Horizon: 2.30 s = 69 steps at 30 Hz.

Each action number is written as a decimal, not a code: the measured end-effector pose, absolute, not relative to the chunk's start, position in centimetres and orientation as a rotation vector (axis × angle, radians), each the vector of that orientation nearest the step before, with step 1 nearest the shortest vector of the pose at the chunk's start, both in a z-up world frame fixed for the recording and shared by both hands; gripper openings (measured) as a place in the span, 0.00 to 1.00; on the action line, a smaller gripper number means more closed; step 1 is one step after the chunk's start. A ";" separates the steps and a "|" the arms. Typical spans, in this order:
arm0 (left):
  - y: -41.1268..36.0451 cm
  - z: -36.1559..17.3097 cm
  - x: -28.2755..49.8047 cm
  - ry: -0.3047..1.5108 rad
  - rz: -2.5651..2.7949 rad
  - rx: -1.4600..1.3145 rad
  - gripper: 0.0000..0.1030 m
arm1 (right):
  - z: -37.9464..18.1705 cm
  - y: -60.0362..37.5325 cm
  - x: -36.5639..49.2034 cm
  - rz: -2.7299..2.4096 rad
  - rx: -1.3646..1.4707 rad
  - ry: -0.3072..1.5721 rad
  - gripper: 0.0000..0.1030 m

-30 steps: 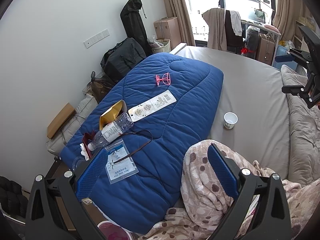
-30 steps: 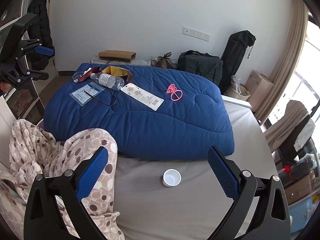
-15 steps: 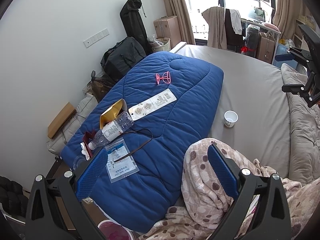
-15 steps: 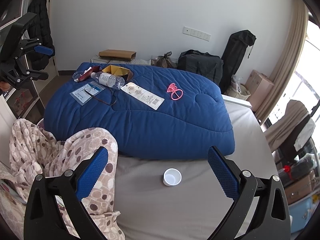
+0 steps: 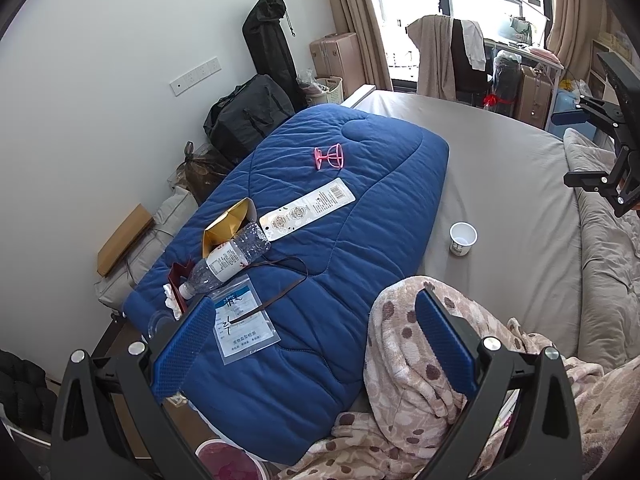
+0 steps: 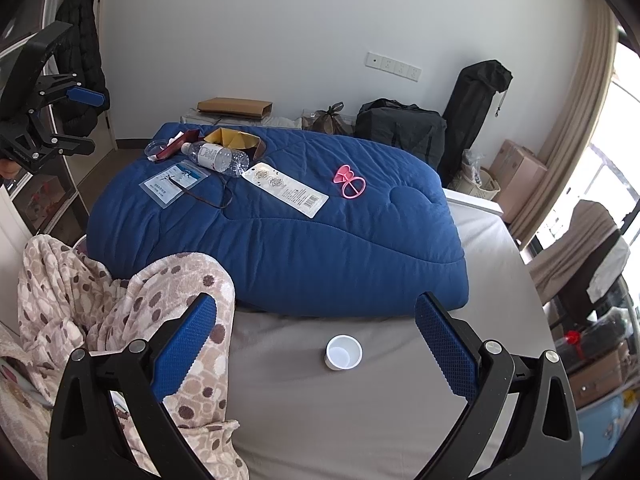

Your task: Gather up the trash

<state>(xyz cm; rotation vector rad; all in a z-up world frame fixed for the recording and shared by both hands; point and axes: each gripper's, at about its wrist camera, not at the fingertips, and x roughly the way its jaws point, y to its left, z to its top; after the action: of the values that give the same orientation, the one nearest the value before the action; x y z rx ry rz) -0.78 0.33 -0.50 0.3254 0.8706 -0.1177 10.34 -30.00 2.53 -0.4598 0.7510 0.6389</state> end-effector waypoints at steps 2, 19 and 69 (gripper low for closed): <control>0.3 -0.4 -0.8 0.871 -0.120 0.328 0.95 | 2.5 -30.0 10.4 0.640 -0.459 0.751 0.94; -0.2 0.0 -1.2 0.861 -0.107 0.362 0.95 | 2.6 -30.4 10.2 0.641 -0.456 0.727 0.94; 3.2 -15.9 8.1 0.911 0.094 0.215 0.95 | -34.2 -34.4 26.5 0.397 -0.239 1.351 0.43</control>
<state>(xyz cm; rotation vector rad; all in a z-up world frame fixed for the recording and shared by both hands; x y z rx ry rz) 8.05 3.22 -15.95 0.2147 0.9107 0.0942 26.51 -34.37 -34.22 -0.2388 1.3513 0.3971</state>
